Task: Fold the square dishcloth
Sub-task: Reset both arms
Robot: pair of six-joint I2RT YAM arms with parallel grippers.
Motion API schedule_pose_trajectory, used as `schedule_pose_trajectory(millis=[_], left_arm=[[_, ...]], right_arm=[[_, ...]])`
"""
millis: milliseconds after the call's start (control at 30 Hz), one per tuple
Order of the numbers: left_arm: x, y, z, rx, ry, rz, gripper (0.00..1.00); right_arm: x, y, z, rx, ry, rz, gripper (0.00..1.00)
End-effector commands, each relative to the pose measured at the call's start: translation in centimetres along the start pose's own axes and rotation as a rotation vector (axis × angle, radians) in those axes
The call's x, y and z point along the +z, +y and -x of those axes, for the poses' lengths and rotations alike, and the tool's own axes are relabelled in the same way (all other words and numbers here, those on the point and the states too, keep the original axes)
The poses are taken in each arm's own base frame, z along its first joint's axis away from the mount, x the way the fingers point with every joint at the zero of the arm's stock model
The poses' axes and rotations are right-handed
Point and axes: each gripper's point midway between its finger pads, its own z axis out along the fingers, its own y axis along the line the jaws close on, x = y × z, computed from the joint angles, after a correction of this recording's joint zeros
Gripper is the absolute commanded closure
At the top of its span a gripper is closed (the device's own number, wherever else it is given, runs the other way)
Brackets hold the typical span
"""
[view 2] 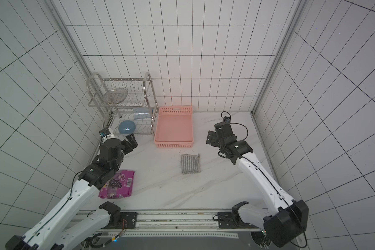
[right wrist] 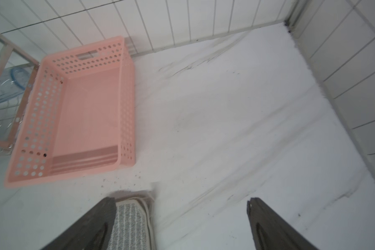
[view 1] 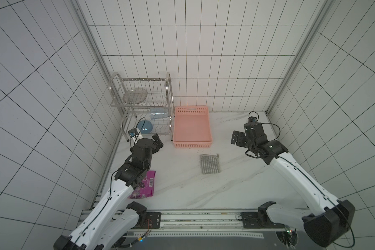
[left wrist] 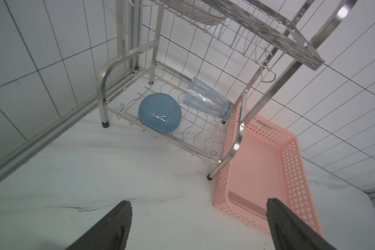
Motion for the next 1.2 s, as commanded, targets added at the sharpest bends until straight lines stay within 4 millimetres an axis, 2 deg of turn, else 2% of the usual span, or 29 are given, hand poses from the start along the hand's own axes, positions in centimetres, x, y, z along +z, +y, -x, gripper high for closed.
schedule_pose_trajectory(millis=[0,133,300,500,567,633,733,867,1067,1167], left_arm=[[0.3,2.6,3.0,0.043,-0.180,0.106,0.01],[1.6,4.4,3.3,0.066,-0.235,0.122,0.01],[3.6,6.3,2.7,0.097,-0.251,0.122,0.02],[5.8,7.3,0.5,0.167,-0.253,0.052,0.02],[6.7,7.6,-0.5,0.208,-0.232,0.049,0.02],[7.5,7.8,-1.6,0.241,-0.203,0.040,0.02],[8.5,8.1,-3.2,0.274,-0.169,0.023,0.02],[9.5,8.8,-4.1,0.279,-0.165,0.025,0.02],[11.1,9.2,-4.2,0.254,-0.172,0.016,0.02],[12.0,8.6,-4.5,0.253,-0.141,-0.013,0.02]], right_arm=[[-0.3,-4.9,0.3,-0.071,-0.078,-0.210,0.01],[-0.1,-7.4,0.0,-0.126,-0.203,-0.299,0.01],[0.9,-9.0,-0.8,-0.202,-0.342,-0.296,0.01],[4.5,-13.3,-3.4,0.003,-0.374,-0.230,0.01],[5.1,-13.8,-3.4,0.037,-0.425,-0.198,0.01],[6.3,-14.5,-4.2,0.043,-0.422,-0.200,0.01],[7.7,-15.2,-4.7,0.032,-0.418,-0.211,0.01],[9.6,-15.8,-5.5,0.035,-0.404,-0.207,0.01],[11.8,-15.8,-5.3,0.036,-0.391,-0.160,0.01],[13.0,-15.5,-5.7,0.027,-0.385,-0.132,0.01]])
